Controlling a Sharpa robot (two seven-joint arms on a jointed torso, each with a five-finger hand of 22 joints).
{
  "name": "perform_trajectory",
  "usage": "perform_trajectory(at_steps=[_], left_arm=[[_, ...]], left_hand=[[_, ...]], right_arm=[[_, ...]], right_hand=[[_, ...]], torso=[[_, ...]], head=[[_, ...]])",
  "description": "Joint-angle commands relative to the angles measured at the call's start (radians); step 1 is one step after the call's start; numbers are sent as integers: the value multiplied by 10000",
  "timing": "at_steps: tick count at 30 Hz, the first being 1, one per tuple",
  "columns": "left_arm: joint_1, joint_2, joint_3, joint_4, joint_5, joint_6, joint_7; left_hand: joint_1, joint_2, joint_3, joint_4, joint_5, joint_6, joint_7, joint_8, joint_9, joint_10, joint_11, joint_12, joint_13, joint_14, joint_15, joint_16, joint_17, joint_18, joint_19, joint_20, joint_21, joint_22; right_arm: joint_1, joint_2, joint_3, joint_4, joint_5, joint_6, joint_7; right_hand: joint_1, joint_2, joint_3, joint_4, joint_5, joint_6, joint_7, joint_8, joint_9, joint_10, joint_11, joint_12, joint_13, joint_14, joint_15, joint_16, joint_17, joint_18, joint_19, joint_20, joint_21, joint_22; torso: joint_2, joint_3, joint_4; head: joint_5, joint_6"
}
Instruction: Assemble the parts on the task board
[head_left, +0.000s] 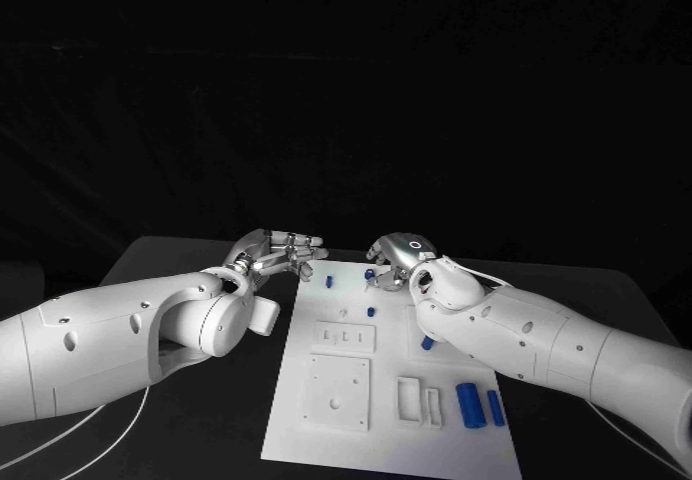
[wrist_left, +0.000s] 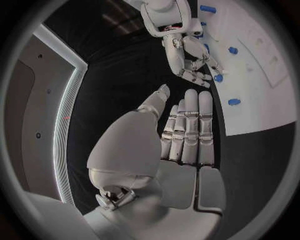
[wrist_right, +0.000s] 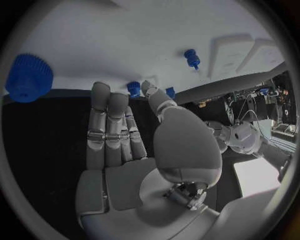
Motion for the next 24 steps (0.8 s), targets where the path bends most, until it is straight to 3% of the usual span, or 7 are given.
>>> perform_trajectory(at_steps=[1,8,12,15,17,19,24], left_arm=[[30,-8,11,-24,-9,118,46],[30,-60,10,-135,-4,93,59],[30,-106,9,-212,1,80,66],[29,-110,8,-304,3,81,74],[28,-108,7,-364,3,82,79],[27,-102,6,-423,4,87,82],[25,-84,3,-503,4,115,83]], left_hand=[[-56,26,-19,-67,-46,-79,4,-15,2,-55,-12,-27,15,44,-11,21,-14,132,-44,14,40,-4],[-56,26,-19,-67,-46,-79,4,-15,2,-55,-12,-27,15,44,-11,21,-14,132,-44,14,40,-4],[-56,26,-19,-67,-46,-79,4,-15,2,-55,-12,-27,15,44,-11,21,-14,132,-44,14,40,-4],[-56,26,-19,-67,-46,-79,4,-15,2,-55,-12,-27,15,44,-11,21,-14,132,-44,14,40,-4],[-56,26,-19,-67,-46,-79,4,-15,2,-55,-12,-27,15,44,-11,21,-14,132,-44,14,40,-4],[-56,26,-19,-67,-46,-79,4,-15,2,-55,-12,-27,15,44,-11,21,-14,132,-44,14,40,-4],[-37,18,-28,-85,-44,-82,-3,-12,2,-55,-17,-24,15,49,-16,13,-18,130,-55,10,81,-64]], right_arm=[[3,-198,6,224,228,-448,124],[10,-927,122,955,639,-427,231],[12,-1550,397,1584,984,-387,358],[12,-2039,625,2008,1245,-272,438],[15,-2301,730,2198,1410,-98,460],[20,-2553,818,2346,1598,185,465],[27,-2883,928,2358,1898,937,454]], right_hand=[[124,8,-131,37,104,-21,3,-23,-5,-52,-22,-55,18,-2,52,5,-25,201,46,45,-68,52],[80,51,-324,139,219,24,108,-24,-6,292,-115,-53,31,51,-6,75,-34,136,129,-4,-132,190],[150,132,-162,168,260,211,321,-13,6,1023,-293,17,81,107,-113,134,-5,34,183,-96,-101,319],[362,85,-239,17,395,464,394,6,25,2372,-648,766,631,118,-323,152,37,-135,189,-274,-70,425],[537,265,-1188,-29,698,502,336,-11,78,1201,-808,4059,4180,80,-468,389,402,-499,210,-548,289,804],[384,392,-1106,-59,977,452,340,7,225,-292,-758,7260,7539,-21,-429,832,1059,-390,268,-458,727,1220],[181,336,-1363,-126,1636,192,378,-20,654,532,-703,9845,10366,135,-339,2542,3394,-284,443,-363,2024,2196]], torso=[[-11,7,-19],[-62,80,-128],[-100,142,-226],[-159,174,-304],[-187,193,-351],[-204,221,-400],[-213,283,-456]], head=[[-6,33],[50,81],[71,103],[82,111],[95,110],[102,82],[126,55]])
